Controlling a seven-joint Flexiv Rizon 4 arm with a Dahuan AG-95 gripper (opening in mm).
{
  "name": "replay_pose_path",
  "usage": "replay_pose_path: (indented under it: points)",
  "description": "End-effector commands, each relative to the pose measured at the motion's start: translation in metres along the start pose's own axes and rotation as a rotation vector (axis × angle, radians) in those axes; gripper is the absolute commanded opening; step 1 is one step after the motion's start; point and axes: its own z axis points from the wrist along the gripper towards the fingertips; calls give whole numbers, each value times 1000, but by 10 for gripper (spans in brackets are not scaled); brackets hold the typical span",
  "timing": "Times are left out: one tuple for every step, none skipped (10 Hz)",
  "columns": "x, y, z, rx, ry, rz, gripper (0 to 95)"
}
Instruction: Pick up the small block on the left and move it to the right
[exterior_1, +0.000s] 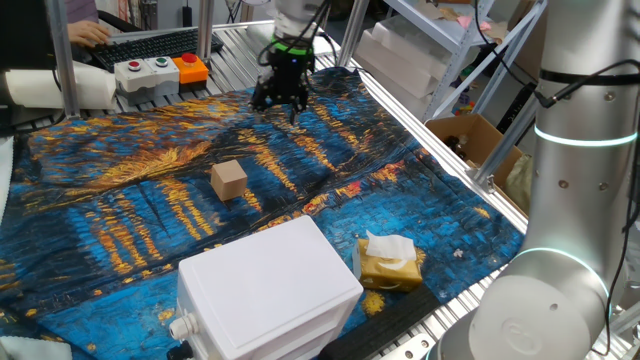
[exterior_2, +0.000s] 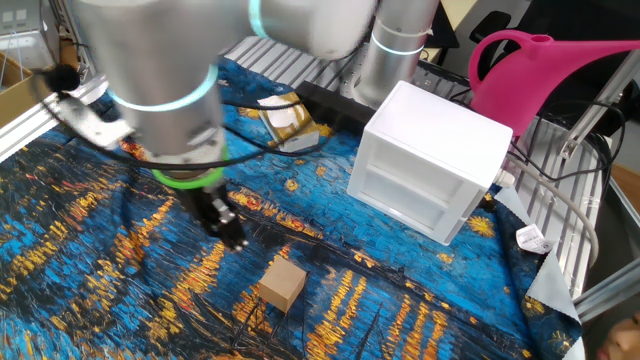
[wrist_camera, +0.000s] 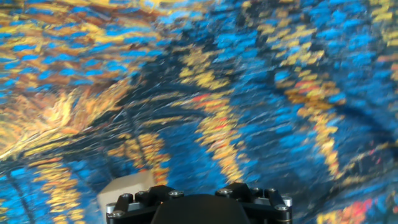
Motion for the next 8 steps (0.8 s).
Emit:
replay_pose_path:
  points:
    - [-6,-12,4,-18,-4,-20,760]
    - [-8,-17,5,-19,-8,-32,760]
    - [-9,-21,6,-18,-12,-42,760]
    - [-11,-26,6,-4,-23,-54,760]
    - [-12,-29,6,12,-34,-65,760]
    - [-12,-31,6,22,-38,-73,760]
    - [-13,-34,6,24,-39,-85,760]
    - [-14,-38,7,36,-43,-111,760]
